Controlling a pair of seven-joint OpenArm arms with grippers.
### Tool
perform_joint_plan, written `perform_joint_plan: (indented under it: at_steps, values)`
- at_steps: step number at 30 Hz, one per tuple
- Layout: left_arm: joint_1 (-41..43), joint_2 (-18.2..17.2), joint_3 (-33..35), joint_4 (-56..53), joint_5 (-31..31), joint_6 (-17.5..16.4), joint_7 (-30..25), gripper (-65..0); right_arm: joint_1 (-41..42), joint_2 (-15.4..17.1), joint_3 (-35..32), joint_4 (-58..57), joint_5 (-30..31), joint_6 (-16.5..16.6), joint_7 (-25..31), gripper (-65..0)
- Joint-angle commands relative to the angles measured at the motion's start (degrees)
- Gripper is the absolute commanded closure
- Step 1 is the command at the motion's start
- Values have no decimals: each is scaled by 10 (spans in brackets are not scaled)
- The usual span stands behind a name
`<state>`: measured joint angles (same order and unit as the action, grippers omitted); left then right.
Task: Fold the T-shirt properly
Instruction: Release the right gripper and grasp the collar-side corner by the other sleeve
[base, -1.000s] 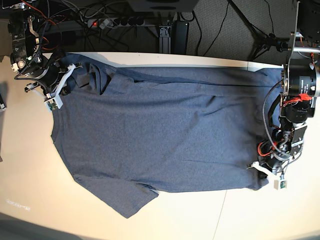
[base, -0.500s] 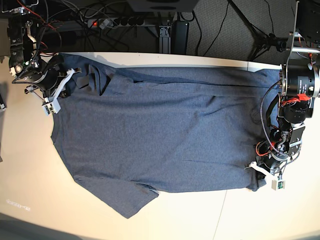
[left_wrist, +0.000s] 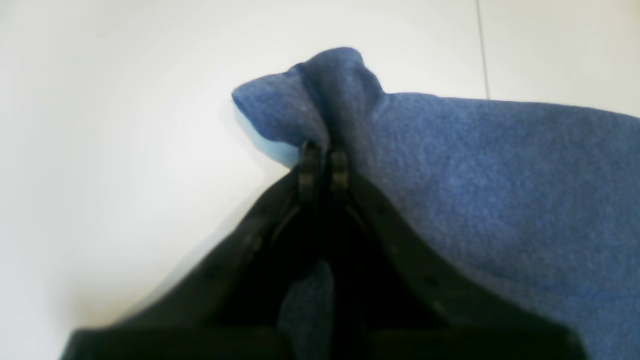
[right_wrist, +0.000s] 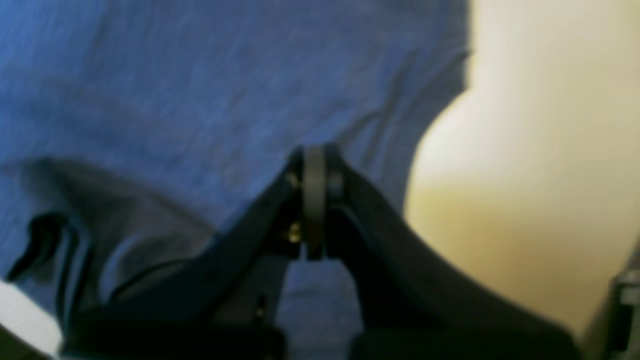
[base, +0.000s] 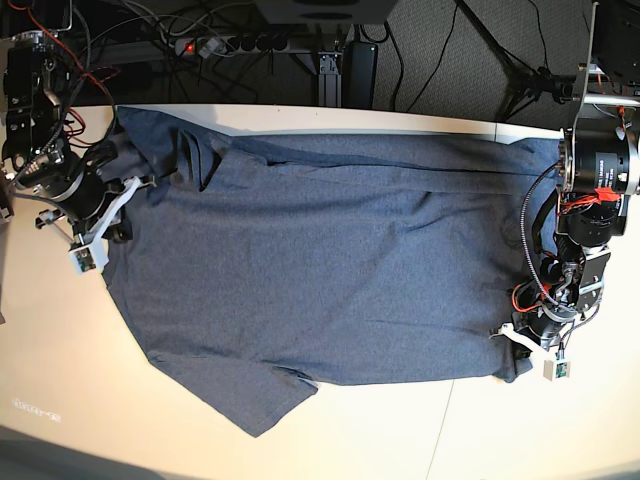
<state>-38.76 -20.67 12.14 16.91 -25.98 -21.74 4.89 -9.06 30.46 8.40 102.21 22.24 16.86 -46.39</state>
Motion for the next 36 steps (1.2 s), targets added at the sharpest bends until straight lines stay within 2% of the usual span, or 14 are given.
perform_joint_plan:
  at_steps: [1,3,7,9,12,13,14,16,18,21,26,32,36]
  values:
    - [-12,-6,0,3,6,-8,14,0,19,10,12,8,3,5,14,0]
    - [-12,-8,0,3,5,-8,18,0,45,10,23,-2,2,-1,14,0]
    - [-12,-8,0,3,6,-8,27,0,130,10,39,-60,-32,-45,30,0]
    - [-11,-8,0,3,6,-8,32,0,185,9,45,-111,-40,-51,35,0]
    - [-11,-8,0,3,6,-8,45,0,267,9,46,-215,-45,-51,60,-225]
    - [-11,-8,0,3,6,-8,48,0,292,9,46,-256,-43,-51,70,-277]
    - [-11,-8,0,3,6,-8,50,0,317,8,46,-299,-39,-51,80,-301]
    - [-10,-10,0,3,8,-8,51,0,361,8,46,-385,-32,-48,107,-305]
    - [-11,-12,0,3,10,-8,50,0,402,8,46,-472,-15,-26,121,-305]
    - [-11,-14,0,3,10,-8,50,0,449,7,46,-598,23,26,120,-305]
    - [-11,-14,0,3,10,-8,50,0,492,2,46,-755,66,71,119,-305]
    - [-11,-14,0,3,9,-8,50,0,497,-30,46,-776,77,105,119,-305]
    - [-11,-14,3,3,9,-8,50,0,500,-64,46,-776,71,106,125,-304]
